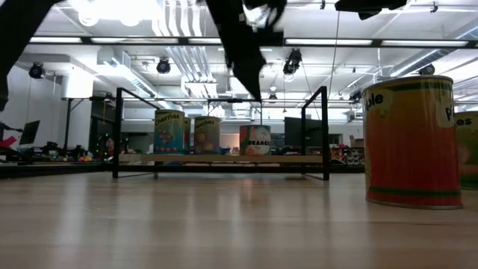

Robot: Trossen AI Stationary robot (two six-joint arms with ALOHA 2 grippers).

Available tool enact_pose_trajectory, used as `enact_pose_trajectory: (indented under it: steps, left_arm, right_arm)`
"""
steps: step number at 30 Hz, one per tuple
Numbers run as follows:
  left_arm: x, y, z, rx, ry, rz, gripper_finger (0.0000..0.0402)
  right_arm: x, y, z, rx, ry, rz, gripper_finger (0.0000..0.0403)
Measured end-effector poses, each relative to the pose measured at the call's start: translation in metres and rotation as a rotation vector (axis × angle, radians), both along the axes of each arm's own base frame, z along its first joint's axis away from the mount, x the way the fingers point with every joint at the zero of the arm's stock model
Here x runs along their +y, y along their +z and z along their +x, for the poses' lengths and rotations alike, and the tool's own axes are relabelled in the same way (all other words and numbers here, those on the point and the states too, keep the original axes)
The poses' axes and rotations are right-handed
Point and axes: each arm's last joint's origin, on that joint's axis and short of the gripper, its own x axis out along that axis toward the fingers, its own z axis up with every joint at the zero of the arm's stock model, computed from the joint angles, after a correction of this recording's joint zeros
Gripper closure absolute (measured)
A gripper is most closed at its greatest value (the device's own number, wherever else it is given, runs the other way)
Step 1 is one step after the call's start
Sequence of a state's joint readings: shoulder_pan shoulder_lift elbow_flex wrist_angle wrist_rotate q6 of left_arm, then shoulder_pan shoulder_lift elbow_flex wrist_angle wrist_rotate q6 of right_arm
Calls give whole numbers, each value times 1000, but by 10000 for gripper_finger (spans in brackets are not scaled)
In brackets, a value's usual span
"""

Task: Pick and place cans onto a shelf
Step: Put the small canned oranges on the shelf

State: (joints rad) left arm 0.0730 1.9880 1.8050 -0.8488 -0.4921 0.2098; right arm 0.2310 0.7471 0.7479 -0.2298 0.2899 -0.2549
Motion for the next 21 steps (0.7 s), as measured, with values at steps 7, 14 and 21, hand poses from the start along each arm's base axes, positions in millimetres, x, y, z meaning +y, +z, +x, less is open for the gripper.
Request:
enact_pose_trajectory:
  steps: [7,14,21]
  left_arm:
    - [-81,49,-24,-152,-222,0,401]
    - [-133,48,-53,-306,-364,-13,402]
    - [-125,0,-49,-442,-330,-26,402]
  right_arm:
    - [0,0,0,-2,-3,9,394]
    - [0,4,2,-40,-5,29,394]
    - [1,4,3,-49,-5,30,394]
